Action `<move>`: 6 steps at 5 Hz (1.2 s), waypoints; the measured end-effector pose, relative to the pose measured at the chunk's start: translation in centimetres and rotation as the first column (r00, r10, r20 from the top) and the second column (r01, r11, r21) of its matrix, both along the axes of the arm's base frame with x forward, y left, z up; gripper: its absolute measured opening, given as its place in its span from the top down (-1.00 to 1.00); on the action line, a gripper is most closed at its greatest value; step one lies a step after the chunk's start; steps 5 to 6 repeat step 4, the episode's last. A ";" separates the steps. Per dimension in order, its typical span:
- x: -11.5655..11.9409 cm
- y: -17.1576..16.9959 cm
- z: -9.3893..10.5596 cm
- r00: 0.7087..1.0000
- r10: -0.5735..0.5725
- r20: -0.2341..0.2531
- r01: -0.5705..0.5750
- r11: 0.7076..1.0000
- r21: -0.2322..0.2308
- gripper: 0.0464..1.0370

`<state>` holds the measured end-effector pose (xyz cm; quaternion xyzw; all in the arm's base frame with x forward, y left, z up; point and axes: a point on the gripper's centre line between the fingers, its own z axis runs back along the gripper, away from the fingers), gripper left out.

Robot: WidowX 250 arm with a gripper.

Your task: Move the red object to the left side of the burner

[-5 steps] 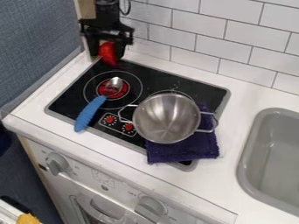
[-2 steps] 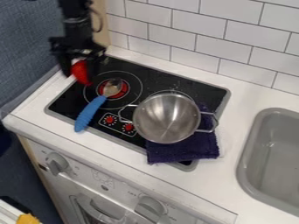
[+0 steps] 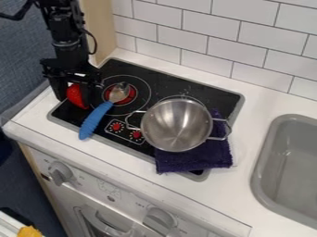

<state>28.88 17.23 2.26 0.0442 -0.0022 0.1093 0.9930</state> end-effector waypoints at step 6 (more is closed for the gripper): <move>-1.6 -1.3 6.8 0.981 -0.085 0.176 0.069 0.993 0.097 -0.93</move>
